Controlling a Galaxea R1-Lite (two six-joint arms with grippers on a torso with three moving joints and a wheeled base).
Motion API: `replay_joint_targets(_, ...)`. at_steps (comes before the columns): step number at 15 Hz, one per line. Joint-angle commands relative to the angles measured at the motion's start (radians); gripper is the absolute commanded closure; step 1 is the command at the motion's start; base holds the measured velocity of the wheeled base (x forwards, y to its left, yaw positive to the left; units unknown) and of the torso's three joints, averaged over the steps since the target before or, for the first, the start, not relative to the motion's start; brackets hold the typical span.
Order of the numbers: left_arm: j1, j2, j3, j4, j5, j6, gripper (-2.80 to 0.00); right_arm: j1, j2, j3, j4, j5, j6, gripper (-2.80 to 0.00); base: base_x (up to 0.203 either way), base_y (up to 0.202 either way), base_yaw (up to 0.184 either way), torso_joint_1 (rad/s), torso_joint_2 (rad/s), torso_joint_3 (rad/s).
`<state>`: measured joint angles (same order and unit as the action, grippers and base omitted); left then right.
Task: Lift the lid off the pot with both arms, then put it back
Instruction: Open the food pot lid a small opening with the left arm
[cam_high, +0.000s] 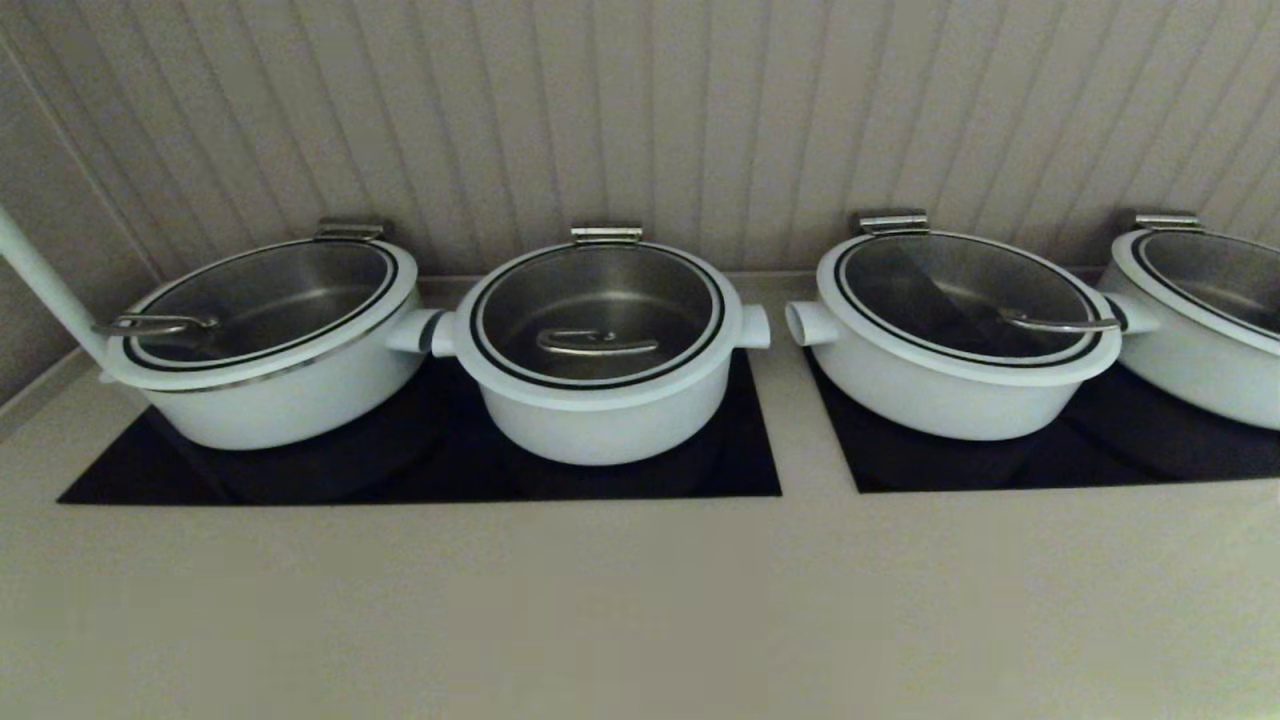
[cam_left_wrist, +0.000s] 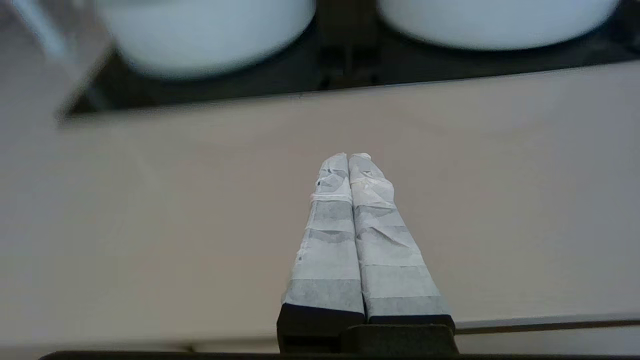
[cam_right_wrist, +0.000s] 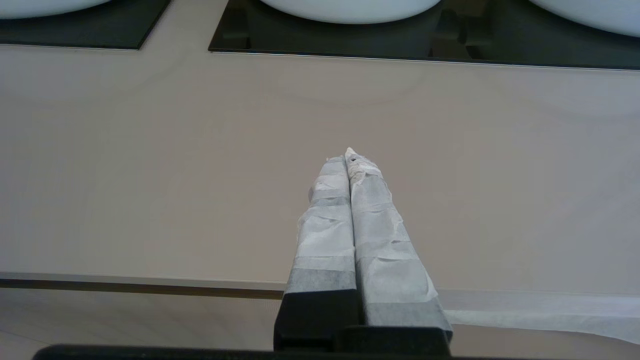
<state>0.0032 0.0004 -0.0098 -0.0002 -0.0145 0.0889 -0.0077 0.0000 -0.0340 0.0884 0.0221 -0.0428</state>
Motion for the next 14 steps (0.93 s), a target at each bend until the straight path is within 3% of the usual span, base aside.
replay_joint_targets(1, 0.0, 0.0, -0.059, -0.001, -0.062, 0.074, 0.0, 0.0, 0.0, -0.001, 0.001, -0.001, 0.001, 0.0, 0.0, 0.0, 0.0, 0.0, 0.0, 0.0)
replay_joint_targets(4, 0.0, 0.012, -0.186, 0.011, -0.175, 0.091, 0.0, 0.0, 0.0, -0.001, 0.001, 0.001, 0.0, 0.0, 0.0, 0.0, 0.0, 0.0, 0.0, 0.0)
replay_joint_targets(8, 0.0, 0.154, -0.311, 0.014, -0.23, 0.103, 0.0, 0.0, 0.001, -0.001, 0.001, 0.001, 0.001, 0.0, 0.0, 0.0, 0.0, 0.0, 0.0, 0.0)
replay_joint_targets(11, 0.001, 0.248, -0.386, 0.014, -0.398, 0.117, 0.0, 0.0, 0.0, -0.001, 0.001, 0.001, 0.0, 0.0, 0.0, 0.0, 0.0, 0.0, 0.0, 0.0)
replay_joint_targets(14, 0.001, 0.347, -0.434, 0.015, -0.483, 0.13, 0.0, 0.0, 0.002, -0.001, 0.001, 0.002, -0.002, 0.0, 0.0, 0.0, 0.0, 0.0, 0.0, 0.0)
